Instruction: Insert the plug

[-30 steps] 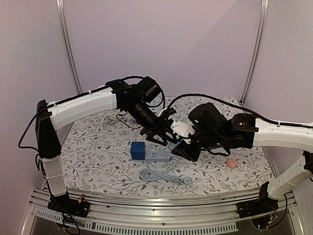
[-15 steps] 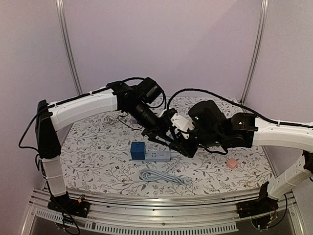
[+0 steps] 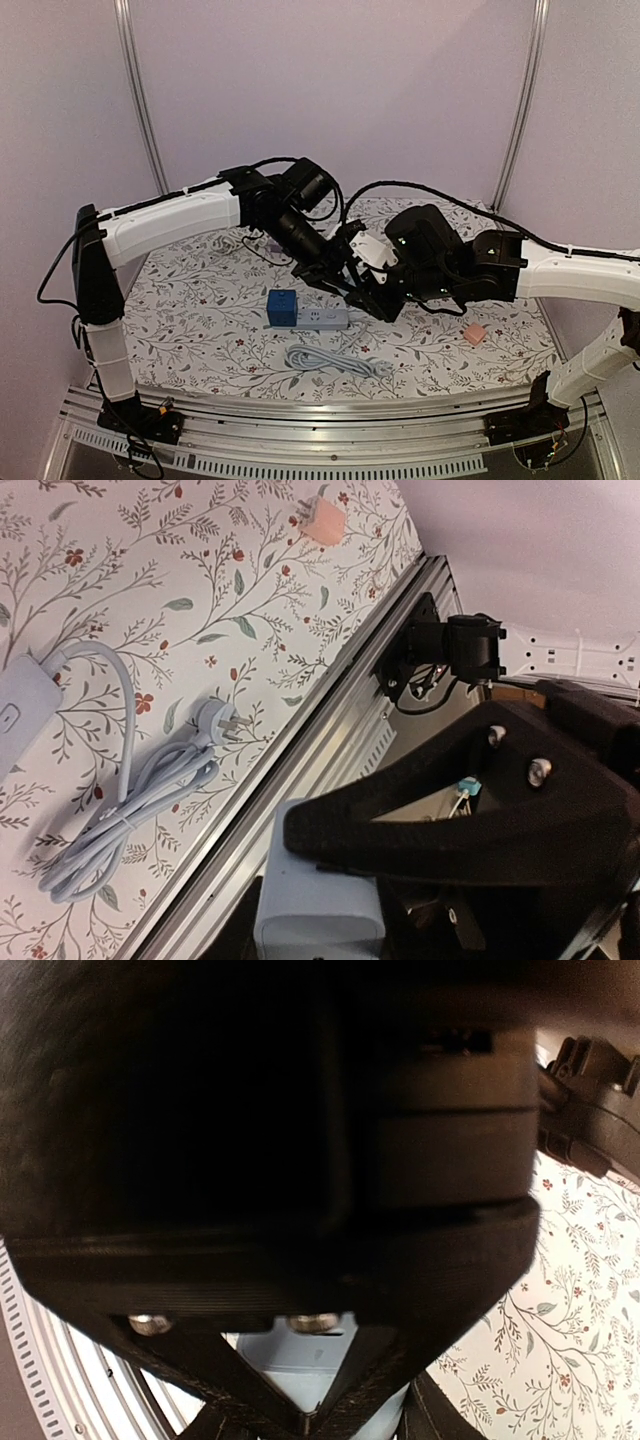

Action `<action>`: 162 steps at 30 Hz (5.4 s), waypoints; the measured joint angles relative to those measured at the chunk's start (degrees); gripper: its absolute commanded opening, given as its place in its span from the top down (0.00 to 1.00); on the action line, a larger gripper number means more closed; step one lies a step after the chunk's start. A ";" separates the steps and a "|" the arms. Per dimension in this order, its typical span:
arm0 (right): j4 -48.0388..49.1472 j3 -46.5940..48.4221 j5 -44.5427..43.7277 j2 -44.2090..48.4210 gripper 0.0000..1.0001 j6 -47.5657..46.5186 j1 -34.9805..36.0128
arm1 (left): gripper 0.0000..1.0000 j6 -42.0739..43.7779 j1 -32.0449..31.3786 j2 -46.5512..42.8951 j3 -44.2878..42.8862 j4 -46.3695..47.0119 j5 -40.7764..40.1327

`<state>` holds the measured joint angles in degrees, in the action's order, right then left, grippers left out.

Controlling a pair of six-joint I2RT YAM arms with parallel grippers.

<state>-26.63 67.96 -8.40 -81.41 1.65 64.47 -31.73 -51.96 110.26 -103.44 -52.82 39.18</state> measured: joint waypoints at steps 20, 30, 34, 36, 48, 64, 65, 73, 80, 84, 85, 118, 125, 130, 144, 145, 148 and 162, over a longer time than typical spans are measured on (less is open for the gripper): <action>-1.88 0.33 -6.49 0.13 0.01 3.91 0.37 | 1.00 -0.92 -0.04 -2.51 0.90 1.49 -6.95; -2.95 0.33 -6.54 2.05 0.01 4.37 0.37 | 1.00 -0.72 -0.07 -3.78 1.57 2.62 -9.66; -2.93 0.33 -6.60 3.21 0.01 4.94 0.37 | 1.00 0.07 -0.07 -4.59 2.19 2.67 -11.47; -2.95 0.33 -6.78 3.50 0.01 5.22 0.37 | 1.00 0.46 -0.07 -5.29 2.43 2.69 -12.31; -3.37 0.22 -7.63 6.27 0.01 9.16 0.37 | 1.00 7.17 -0.02 -12.02 3.34 2.78 -19.45; -6.47 -4.39 -17.16 10.43 0.01 15.52 0.39 | 1.00 35.71 0.24 -17.03 2.82 0.11 -24.72; -6.58 -4.83 -17.90 10.73 0.01 16.06 0.39 | 1.00 37.75 0.24 -17.16 2.82 -0.02 -24.65; -8.33 -7.96 -22.27 12.61 0.01 20.70 0.39 | 1.00 58.80 0.24 -20.41 3.10 -2.40 -24.52; -10.80 -8.46 -23.32 12.68 0.01 23.56 0.39 | 1.00 68.04 0.92 -17.44 -2.25 -9.38 -24.63; -11.28 -9.86 -24.28 13.42 0.01 24.52 0.39 | 1.00 70.66 1.81 -14.08 -4.66 -11.96 -24.46; -11.61 -10.10 -24.28 13.53 0.01 24.70 0.39 | 1.00 71.10 2.12 -13.38 -4.66 -12.59 -24.41; -20.61 -9.29 -21.44 11.91 0.01 26.84 0.39 | 1.00 64.41 3.50 12.07 -9.03 -15.47 -26.47; -20.81 -9.29 -21.27 11.58 0.01 26.82 0.39 | 1.00 64.48 3.50 13.44 -9.03 -15.54 -27.67; -20.96 -9.20 -21.03 10.27 0.01 26.64 0.39 | 1.00 64.52 3.50 14.03 -8.98 -15.69 -29.24; -21.03 -7.80 -19.87 8.39 0.01 26.56 0.39 | 1.00 66.69 3.61 16.13 -8.00 -16.35 -32.22; -21.03 -7.78 -19.80 8.39 0.01 26.56 0.39 | 1.00 66.88 3.65 16.26 -7.98 -16.35 -32.33; -21.05 -7.67 -19.69 8.39 0.01 26.60 0.39 | 1.00 67.38 3.80 16.46 -7.87 -16.33 -32.63; -21.40 -7.52 -19.06 7.69 0.01 26.60 0.39 | 1.00 68.61 4.04 17.27 -7.87 -15.91 -32.46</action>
<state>-48.03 60.45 -27.46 -73.71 28.25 64.86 36.88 -47.92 127.52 -111.31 -68.73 6.72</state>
